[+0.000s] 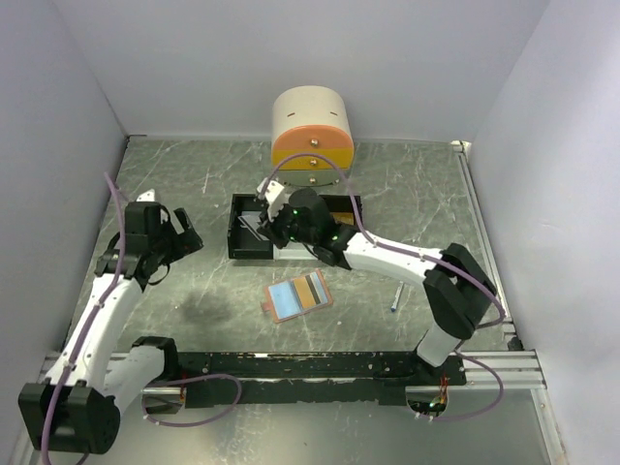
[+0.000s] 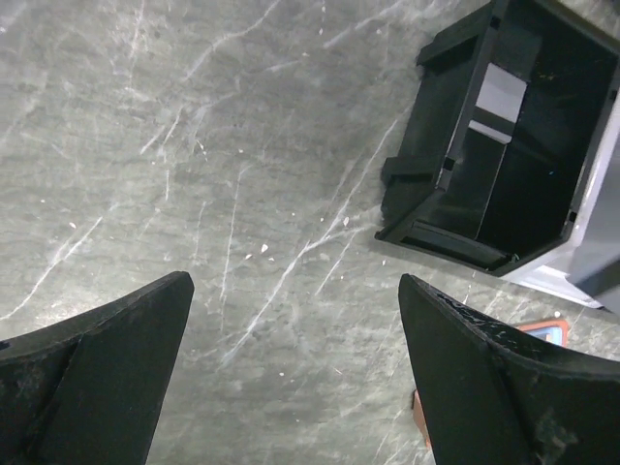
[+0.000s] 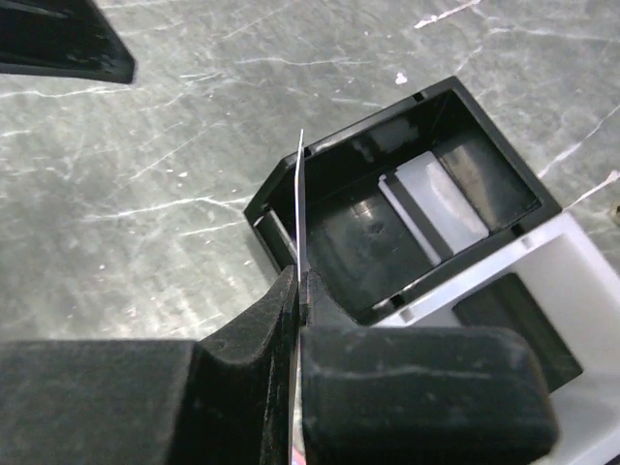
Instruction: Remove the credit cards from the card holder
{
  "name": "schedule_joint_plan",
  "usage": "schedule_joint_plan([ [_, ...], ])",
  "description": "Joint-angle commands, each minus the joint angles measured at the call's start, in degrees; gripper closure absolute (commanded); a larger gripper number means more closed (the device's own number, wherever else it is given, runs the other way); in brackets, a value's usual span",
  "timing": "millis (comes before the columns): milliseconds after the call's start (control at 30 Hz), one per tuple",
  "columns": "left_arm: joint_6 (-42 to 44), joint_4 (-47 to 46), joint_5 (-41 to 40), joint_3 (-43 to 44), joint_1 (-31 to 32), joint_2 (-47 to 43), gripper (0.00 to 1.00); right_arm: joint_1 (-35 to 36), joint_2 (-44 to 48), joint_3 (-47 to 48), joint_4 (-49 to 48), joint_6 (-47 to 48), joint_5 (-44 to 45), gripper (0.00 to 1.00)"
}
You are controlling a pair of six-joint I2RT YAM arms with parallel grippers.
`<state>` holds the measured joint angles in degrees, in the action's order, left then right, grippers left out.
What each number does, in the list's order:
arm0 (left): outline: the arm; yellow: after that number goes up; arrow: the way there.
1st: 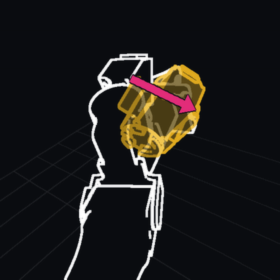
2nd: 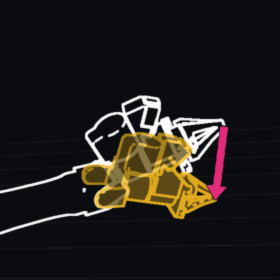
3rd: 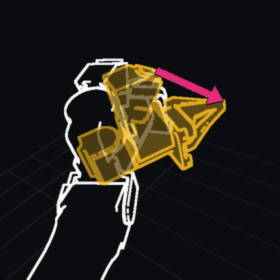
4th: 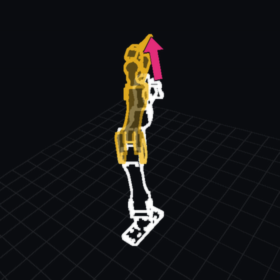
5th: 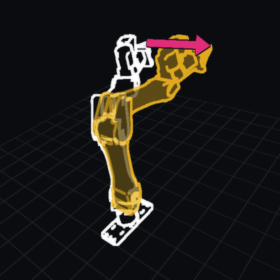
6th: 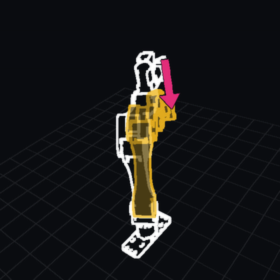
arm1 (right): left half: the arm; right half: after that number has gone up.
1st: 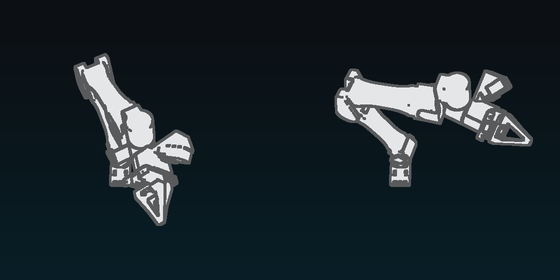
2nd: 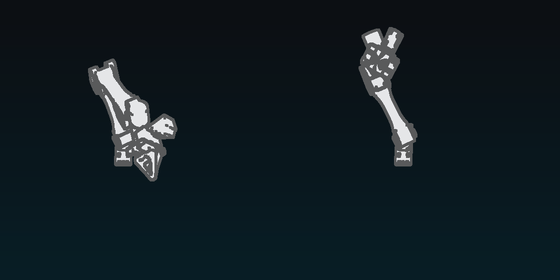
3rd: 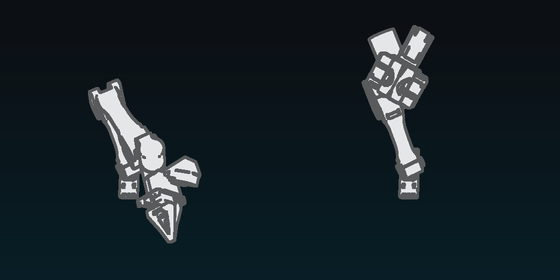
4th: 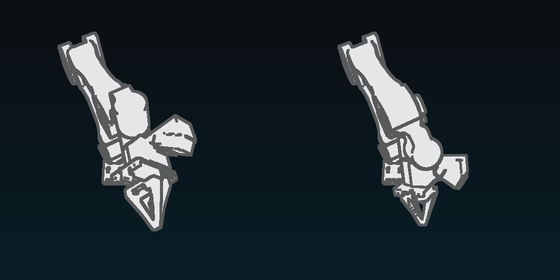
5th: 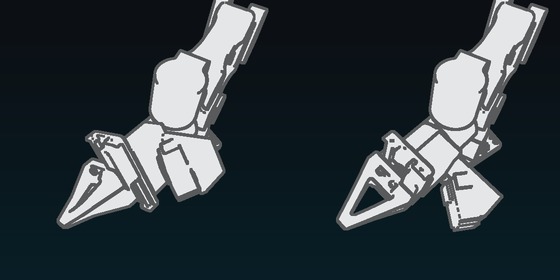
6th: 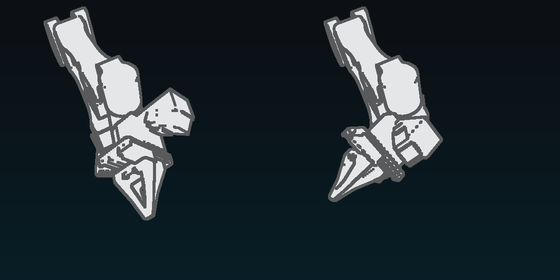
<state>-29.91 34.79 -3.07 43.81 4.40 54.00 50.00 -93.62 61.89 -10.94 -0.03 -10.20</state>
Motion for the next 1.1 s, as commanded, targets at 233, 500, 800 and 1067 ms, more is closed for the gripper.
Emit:
schedule_joint_plan([
  [233,1.5,-2.9,1.1,-1.6,-1.1,-13.3,0.00,1.9,-13.6,16.2,12.4,18.3,10.6,1.00],
  [500,1.0,0.6,-2.1,0.3,-1.1,-10.6,0.00,3.2,-21.8,25.5,18.3,32.6,21.9,1.00],
  [800,0.5,0.2,-3.5,-0.2,-1.1,-14.8,0.00,3.4,-30.5,32.4,20.3,43.3,23.8,1.00],
  [1067,-0.1,0.3,-4.5,-0.6,-1.1,-17.5,0.00,3.3,-35.1,35.3,19.7,48.2,26.2,1.00],
])
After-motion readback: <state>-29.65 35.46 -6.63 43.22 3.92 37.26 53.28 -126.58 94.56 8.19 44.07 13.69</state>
